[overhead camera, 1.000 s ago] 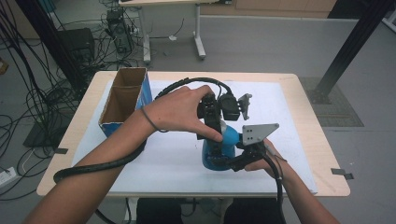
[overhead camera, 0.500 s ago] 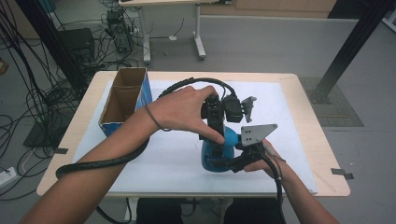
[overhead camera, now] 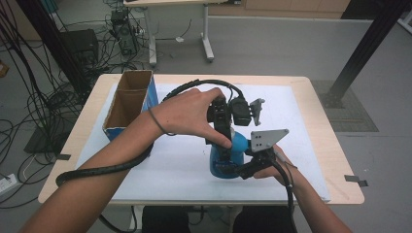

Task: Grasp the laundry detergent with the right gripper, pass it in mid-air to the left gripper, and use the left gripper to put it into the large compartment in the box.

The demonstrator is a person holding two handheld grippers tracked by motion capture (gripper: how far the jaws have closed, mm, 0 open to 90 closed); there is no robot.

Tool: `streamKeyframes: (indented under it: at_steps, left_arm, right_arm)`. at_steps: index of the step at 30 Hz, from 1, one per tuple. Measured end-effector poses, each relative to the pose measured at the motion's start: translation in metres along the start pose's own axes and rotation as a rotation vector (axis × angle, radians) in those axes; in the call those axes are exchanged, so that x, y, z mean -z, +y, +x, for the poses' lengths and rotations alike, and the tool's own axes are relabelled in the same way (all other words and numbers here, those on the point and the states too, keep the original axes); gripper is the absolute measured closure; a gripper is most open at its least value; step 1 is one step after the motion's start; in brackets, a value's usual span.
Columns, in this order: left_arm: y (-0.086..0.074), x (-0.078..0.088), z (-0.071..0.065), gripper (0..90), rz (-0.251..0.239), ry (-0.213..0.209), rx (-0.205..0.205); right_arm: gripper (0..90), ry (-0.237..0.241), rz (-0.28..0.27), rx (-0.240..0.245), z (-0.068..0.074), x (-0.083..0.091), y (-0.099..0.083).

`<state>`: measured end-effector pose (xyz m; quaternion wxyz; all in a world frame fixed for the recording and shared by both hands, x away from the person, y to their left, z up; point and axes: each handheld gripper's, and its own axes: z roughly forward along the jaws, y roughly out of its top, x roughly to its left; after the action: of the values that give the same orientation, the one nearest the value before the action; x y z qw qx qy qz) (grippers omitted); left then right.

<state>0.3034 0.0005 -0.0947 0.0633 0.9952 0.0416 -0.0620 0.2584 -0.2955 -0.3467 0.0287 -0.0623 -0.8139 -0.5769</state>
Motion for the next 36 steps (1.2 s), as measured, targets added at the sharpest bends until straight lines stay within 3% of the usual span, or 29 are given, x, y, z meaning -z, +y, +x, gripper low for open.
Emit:
streamKeyframes:
  at_steps: [36]
  left_arm:
    - [-0.0020,0.0004,0.0001,7.8,-0.005,0.002,0.003]
  right_arm:
    - [42.4,-0.007,0.002,0.001,0.0004,-0.0002,-0.0007]
